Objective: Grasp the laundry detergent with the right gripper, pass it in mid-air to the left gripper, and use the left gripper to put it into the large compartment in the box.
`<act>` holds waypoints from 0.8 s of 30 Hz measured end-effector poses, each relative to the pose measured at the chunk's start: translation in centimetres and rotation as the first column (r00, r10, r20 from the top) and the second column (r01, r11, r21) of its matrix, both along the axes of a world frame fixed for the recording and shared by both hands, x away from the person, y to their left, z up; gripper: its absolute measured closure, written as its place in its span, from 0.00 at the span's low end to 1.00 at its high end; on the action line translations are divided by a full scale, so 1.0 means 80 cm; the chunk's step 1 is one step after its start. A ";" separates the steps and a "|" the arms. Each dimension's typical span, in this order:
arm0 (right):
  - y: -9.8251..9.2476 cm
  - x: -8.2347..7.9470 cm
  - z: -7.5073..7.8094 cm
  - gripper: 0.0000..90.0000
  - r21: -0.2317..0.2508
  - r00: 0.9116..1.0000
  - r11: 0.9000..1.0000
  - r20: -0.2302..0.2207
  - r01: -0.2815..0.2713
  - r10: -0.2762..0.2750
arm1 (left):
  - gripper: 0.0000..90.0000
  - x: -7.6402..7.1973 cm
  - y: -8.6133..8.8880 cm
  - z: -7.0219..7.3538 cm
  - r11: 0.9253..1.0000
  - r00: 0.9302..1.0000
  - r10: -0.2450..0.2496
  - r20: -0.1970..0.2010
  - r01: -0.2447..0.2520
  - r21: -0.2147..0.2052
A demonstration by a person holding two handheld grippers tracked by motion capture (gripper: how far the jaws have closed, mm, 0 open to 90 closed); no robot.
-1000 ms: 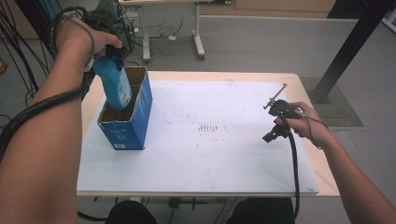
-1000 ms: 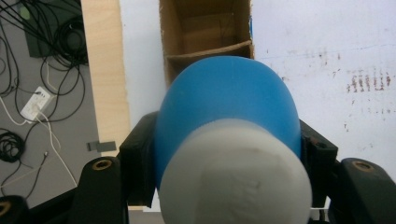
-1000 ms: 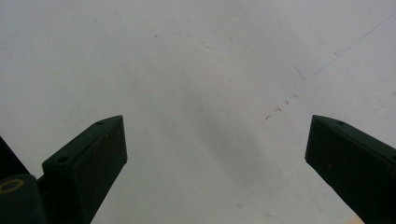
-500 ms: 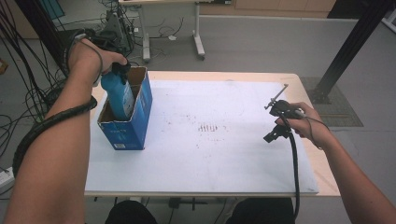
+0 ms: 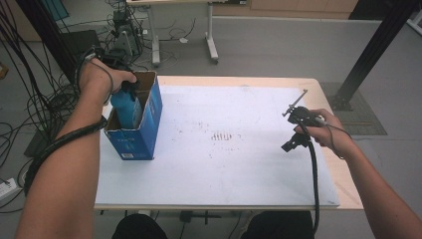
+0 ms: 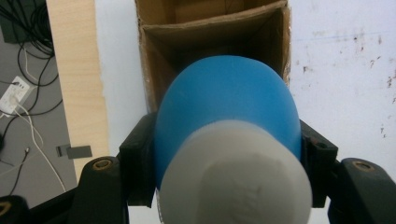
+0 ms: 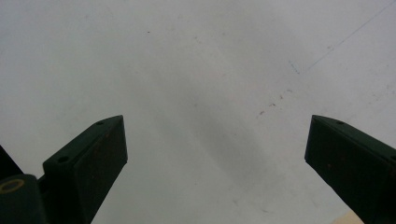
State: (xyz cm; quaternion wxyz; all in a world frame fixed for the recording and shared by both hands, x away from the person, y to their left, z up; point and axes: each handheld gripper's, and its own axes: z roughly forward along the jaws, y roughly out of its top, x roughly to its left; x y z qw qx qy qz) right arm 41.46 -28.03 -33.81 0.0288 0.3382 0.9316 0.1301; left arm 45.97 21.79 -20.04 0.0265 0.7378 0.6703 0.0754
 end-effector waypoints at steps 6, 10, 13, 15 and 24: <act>-0.001 0.000 -0.001 0.06 0.001 1.000 1.000 -0.004 0.002 -0.002 | 0.42 0.000 -0.003 -0.013 1.000 1.000 -0.002 -0.002 0.002 -0.005; -0.001 0.000 -0.001 0.06 -0.002 1.000 1.000 -0.001 0.000 0.000 | 0.42 0.000 -0.002 -0.023 1.000 1.000 0.005 -0.003 -0.005 -0.007; -0.001 0.000 -0.001 0.06 -0.001 1.000 1.000 -0.004 0.002 -0.002 | 0.42 0.000 0.000 -0.030 1.000 1.000 0.011 -0.003 -0.011 -0.010; -0.001 0.000 -0.002 0.06 -0.003 1.000 1.000 -0.004 0.003 -0.003 | 0.42 -0.001 0.001 -0.035 1.000 1.000 0.010 -0.003 -0.010 -0.012; -0.002 0.001 -0.004 0.06 -0.011 1.000 1.000 -0.008 0.010 -0.011 | 0.42 -0.003 0.005 -0.056 1.000 1.000 0.022 -0.005 -0.022 -0.007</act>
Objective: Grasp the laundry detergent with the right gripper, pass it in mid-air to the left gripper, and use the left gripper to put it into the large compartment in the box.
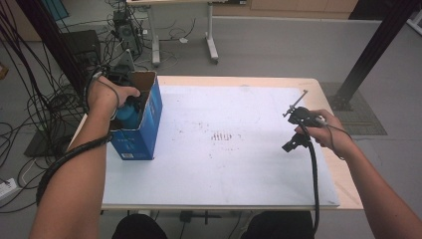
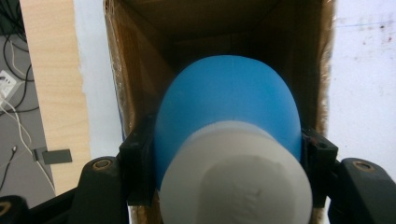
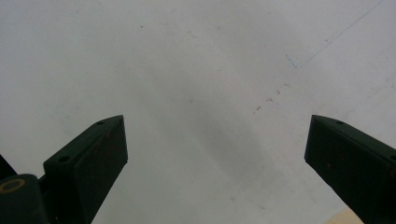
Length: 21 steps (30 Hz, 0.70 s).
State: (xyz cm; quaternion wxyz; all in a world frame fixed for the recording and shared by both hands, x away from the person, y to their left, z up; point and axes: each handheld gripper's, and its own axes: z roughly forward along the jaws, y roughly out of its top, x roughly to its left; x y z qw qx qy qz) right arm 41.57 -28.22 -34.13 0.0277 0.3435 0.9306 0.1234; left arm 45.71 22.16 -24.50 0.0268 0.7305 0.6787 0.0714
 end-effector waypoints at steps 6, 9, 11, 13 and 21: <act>0.000 0.000 0.000 0.06 -0.004 1.000 1.000 0.002 0.000 0.000 | 0.42 -0.001 0.002 -0.008 1.000 1.000 0.004 0.000 -0.004 -0.008; 0.001 0.000 0.000 0.06 -0.006 1.000 1.000 -0.001 -0.003 0.003 | 0.42 -0.001 0.001 -0.012 1.000 1.000 0.003 -0.002 -0.003 -0.009; 0.001 0.000 0.000 0.06 -0.006 1.000 1.000 0.001 -0.004 0.004 | 0.42 -0.001 0.000 -0.015 1.000 1.000 0.005 -0.004 -0.005 -0.008; 0.001 -0.001 0.000 0.06 -0.007 1.000 1.000 0.000 -0.005 0.005 | 0.42 -0.001 -0.001 -0.018 1.000 1.000 0.002 -0.011 -0.002 -0.005; -0.001 -0.002 0.000 0.06 -0.011 1.000 1.000 0.002 -0.001 0.001 | 0.42 -0.003 0.001 -0.027 1.000 1.000 0.008 -0.012 -0.008 -0.014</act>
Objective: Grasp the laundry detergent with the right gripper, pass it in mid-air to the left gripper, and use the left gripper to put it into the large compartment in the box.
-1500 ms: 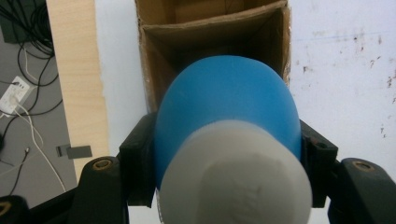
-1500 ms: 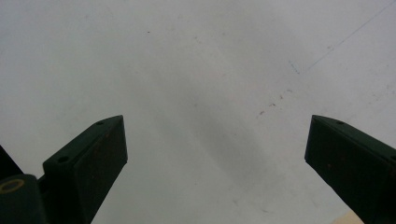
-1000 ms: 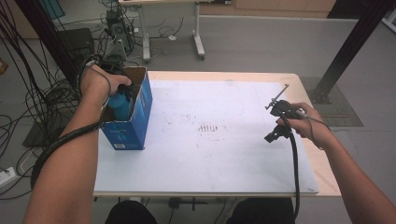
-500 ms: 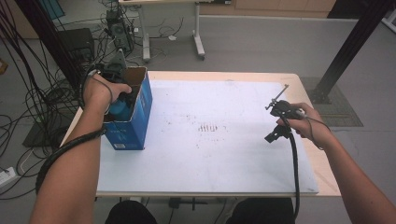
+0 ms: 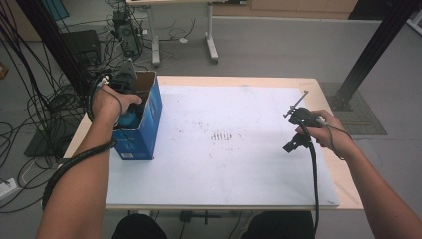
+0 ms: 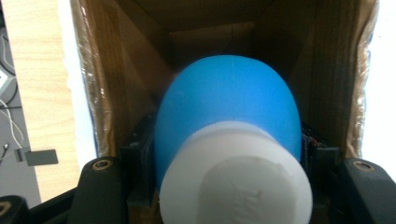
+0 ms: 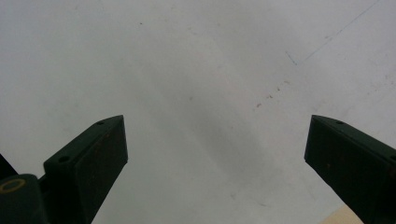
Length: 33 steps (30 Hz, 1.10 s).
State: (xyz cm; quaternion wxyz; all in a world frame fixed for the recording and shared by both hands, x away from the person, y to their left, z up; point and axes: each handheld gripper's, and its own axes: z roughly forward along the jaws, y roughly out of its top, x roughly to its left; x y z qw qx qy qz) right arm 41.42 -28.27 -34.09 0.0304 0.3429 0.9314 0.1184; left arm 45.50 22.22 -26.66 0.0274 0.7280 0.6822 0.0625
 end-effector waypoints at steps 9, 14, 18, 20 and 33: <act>0.000 0.001 -0.003 0.06 0.003 1.000 1.000 -0.003 0.001 -0.001 | 0.42 0.000 -0.001 0.000 1.000 1.000 -0.005 -0.001 0.005 0.004; -0.001 0.001 -0.002 0.06 0.000 1.000 1.000 -0.001 0.003 -0.003 | 0.42 0.001 0.000 -0.001 1.000 1.000 -0.001 0.004 0.001 0.002; -0.002 0.001 -0.002 0.06 0.001 1.000 1.000 0.000 0.005 -0.005 | 0.42 0.001 -0.001 -0.001 1.000 1.000 -0.002 0.003 0.002 0.003; -0.001 0.001 -0.002 0.06 0.003 1.000 1.000 -0.002 0.006 -0.006 | 0.42 0.001 -0.001 -0.001 1.000 1.000 -0.004 0.003 0.004 0.005; -0.003 0.001 -0.001 0.06 0.004 1.000 1.000 0.003 0.009 -0.009 | 0.42 0.000 0.001 -0.001 1.000 1.000 0.002 0.008 -0.002 -0.003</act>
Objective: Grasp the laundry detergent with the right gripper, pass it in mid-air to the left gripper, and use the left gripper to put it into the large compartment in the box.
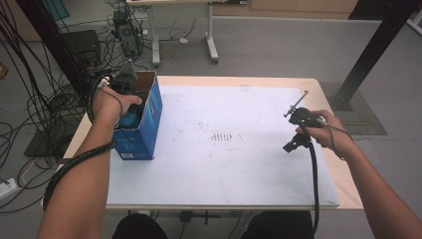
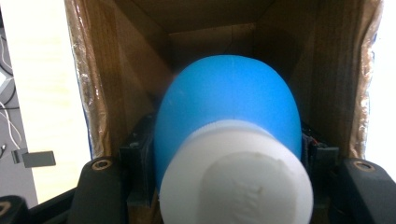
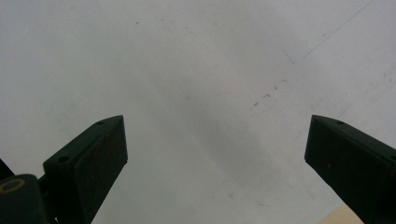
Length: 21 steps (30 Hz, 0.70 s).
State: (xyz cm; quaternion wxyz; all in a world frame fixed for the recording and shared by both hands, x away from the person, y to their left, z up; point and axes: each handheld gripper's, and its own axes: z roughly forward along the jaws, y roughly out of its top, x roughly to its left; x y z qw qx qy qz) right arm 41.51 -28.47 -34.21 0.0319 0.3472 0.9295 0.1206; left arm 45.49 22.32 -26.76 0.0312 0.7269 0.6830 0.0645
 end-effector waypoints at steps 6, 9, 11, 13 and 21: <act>0.000 0.001 -0.001 0.06 0.002 1.000 1.000 -0.001 0.001 -0.001 | 0.42 -0.001 -0.001 0.000 1.000 1.000 0.000 0.001 0.000 0.003; 0.000 0.000 0.000 0.06 0.001 1.000 1.000 0.000 -0.002 0.002 | 0.42 -0.001 -0.001 0.000 1.000 1.000 0.002 0.001 -0.002 0.003; 0.000 0.000 0.000 0.06 0.000 1.000 1.000 0.002 -0.002 0.002 | 0.42 -0.001 -0.001 0.000 1.000 1.000 0.004 0.003 -0.004 0.002; -0.001 0.000 0.000 0.06 0.004 1.000 1.000 0.001 -0.002 0.002 | 0.42 -0.002 -0.001 0.000 1.000 1.000 0.005 0.003 -0.005 0.002; -0.002 0.000 0.000 0.06 0.002 1.000 1.000 0.002 -0.002 0.002 | 0.42 -0.002 0.000 0.000 1.000 1.000 0.008 0.007 -0.008 -0.001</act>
